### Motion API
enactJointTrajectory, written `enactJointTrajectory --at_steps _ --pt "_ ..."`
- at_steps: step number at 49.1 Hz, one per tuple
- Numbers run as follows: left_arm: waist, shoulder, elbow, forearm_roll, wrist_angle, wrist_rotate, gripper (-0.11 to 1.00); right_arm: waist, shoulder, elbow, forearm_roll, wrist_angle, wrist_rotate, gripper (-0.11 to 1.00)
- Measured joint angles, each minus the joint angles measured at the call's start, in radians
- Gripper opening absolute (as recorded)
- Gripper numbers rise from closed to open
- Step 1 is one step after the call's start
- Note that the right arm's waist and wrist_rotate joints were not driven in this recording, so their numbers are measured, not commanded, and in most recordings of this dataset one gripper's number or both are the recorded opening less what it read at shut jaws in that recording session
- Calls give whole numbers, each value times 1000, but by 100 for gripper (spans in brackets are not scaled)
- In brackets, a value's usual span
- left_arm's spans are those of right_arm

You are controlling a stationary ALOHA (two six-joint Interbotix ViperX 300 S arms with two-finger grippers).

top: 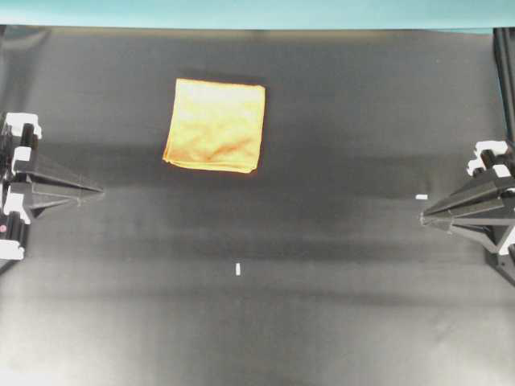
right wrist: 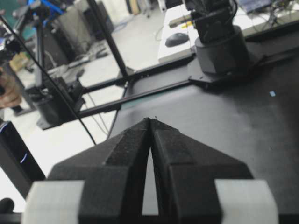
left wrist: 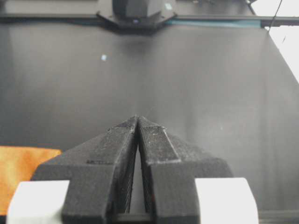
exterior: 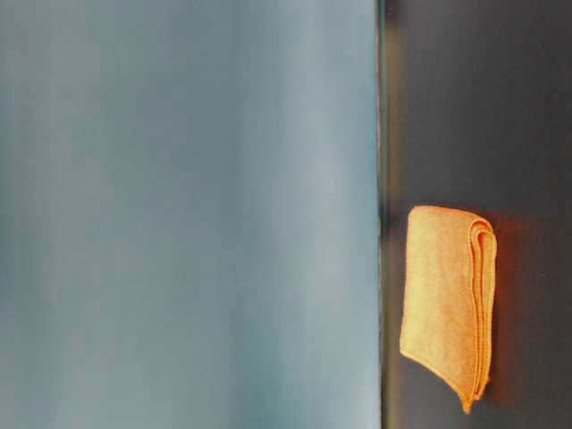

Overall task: Push an orange cloth with the left arm to wipe the desk.
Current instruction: 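Move the left gripper right toward the folded orange cloth, then lower the left gripper onto the orange cloth's left edge and close it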

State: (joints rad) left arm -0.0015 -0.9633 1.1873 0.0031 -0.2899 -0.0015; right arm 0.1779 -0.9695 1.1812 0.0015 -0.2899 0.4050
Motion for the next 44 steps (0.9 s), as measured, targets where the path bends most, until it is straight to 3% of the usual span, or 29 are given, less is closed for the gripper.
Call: enactJointTrajectory --at_steps 4,6,11,21,36,44 --pt "18 18 -6 15 8 -11 0 0 2 2 0 3 -2 4" --pt "71 58 -12 28 11 -17 0 0 2 2 0 11 -2 -1" --pt "181 160 -29 32 3 -26 0 -2 3 3 2 48 -2 -1" --pt "296 396 -98 35 -34 -18 0 0 3 3 0 94 0 -1" --pt "390 795 -321 35 -64 -5 0 0 -2 9 2 100 0 -1" --pt "416 917 -414 37 -78 -2 3 0 -6 11 0 115 0 -1"
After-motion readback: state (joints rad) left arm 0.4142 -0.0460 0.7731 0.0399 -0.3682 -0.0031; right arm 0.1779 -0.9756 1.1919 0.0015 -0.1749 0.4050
